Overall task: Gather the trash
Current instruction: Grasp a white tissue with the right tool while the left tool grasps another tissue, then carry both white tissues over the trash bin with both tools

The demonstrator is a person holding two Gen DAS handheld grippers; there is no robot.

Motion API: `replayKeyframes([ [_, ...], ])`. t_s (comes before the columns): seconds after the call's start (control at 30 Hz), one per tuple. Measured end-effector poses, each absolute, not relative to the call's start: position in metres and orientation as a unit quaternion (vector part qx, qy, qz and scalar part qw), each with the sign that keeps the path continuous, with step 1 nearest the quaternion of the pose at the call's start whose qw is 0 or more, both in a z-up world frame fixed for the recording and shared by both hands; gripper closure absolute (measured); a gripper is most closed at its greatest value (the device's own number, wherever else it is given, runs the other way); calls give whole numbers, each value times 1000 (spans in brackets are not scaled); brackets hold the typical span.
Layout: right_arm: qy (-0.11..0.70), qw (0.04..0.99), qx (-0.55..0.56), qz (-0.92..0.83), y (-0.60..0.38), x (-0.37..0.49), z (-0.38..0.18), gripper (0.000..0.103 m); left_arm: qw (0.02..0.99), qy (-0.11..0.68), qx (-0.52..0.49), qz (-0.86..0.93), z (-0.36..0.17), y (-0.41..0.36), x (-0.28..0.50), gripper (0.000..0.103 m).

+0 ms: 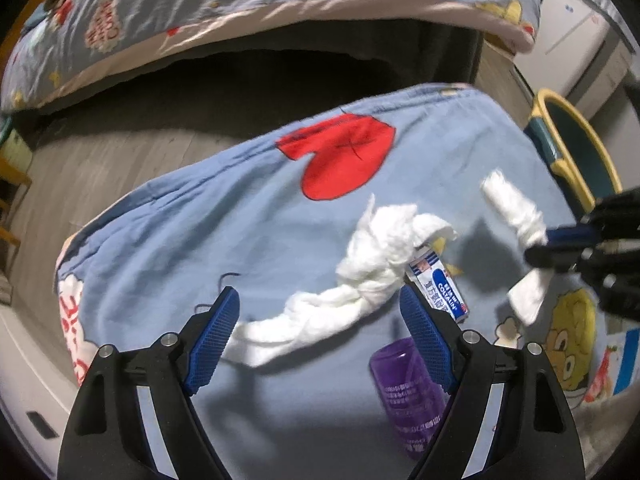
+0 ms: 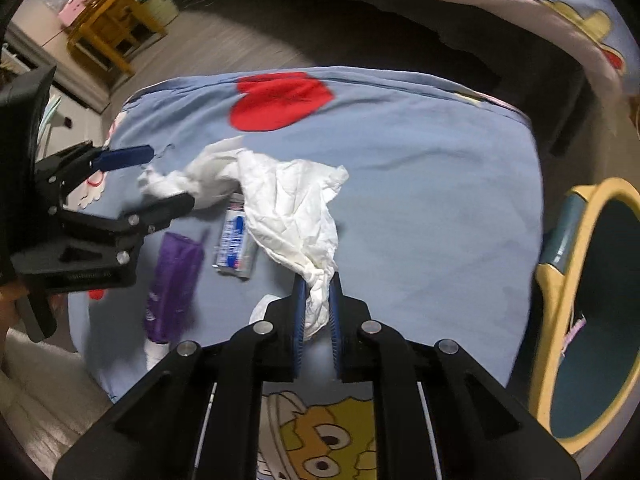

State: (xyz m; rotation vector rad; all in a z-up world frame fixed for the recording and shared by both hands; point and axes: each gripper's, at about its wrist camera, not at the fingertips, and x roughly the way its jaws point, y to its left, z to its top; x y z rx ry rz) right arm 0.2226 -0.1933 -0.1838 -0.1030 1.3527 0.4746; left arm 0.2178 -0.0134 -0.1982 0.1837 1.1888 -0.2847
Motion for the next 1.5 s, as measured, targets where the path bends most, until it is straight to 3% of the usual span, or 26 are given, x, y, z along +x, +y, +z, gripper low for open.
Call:
replayKeyframes([
  [0.37, 619, 755, -44, 213, -208, 223, -183, 92, 800, 572, 104, -148, -208, -29, 218, 47],
  [0.47, 616, 757, -45, 215, -205, 222, -182, 92, 793, 578, 99, -165, -209, -34, 217, 70],
  [0.53, 614, 758, -47, 215, -203, 220, -181, 92, 796, 571, 111, -166, -204, -39, 214, 80],
  [1.13, 578, 792, -33, 194, -226, 198, -142, 92, 859, 477, 124, -139, -134, -43, 183, 83],
  [1.5, 535, 832, 7, 150, -284, 182, -102, 92, 884, 414, 135, -168, -89, -90, 156, 83],
])
